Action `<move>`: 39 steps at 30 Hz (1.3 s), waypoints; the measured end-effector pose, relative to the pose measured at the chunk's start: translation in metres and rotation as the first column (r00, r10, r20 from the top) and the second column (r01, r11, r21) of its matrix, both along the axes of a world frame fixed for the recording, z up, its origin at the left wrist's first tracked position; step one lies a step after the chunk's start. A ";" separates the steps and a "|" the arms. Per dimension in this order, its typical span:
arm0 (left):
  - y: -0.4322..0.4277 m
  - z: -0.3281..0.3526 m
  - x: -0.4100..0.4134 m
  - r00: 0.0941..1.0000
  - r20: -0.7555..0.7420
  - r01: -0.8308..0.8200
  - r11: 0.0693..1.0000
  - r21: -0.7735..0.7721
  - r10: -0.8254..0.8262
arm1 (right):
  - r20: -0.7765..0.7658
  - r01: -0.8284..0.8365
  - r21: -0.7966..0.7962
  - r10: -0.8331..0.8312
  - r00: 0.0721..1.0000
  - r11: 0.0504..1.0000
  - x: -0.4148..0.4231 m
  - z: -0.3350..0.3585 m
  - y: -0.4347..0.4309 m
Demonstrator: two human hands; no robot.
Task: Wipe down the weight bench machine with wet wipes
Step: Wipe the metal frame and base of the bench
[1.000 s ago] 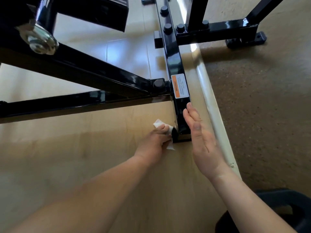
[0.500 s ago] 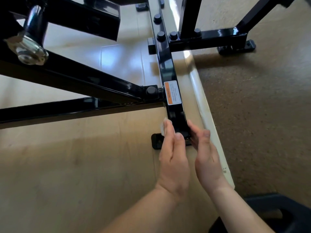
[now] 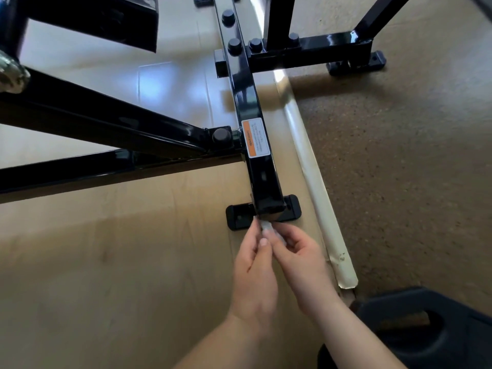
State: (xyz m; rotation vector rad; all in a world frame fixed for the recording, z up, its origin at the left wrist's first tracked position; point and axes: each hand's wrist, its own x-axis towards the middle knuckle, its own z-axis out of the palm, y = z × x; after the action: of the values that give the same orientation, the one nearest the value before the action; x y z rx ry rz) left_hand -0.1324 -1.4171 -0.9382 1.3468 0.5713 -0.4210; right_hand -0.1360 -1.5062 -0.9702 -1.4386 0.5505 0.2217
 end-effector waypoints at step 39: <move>0.057 -0.053 0.036 0.996 0.030 0.066 0.934 0.352 -0.082 | -0.003 0.009 0.404 -0.009 1.000 0.915 -0.008 0.051 0.061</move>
State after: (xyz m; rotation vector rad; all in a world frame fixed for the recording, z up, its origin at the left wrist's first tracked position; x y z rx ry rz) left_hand -0.0960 -1.3601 -0.9907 1.7207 0.5778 -0.3600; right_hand -0.1437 -1.4451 -0.9191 -1.0318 0.4782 0.3102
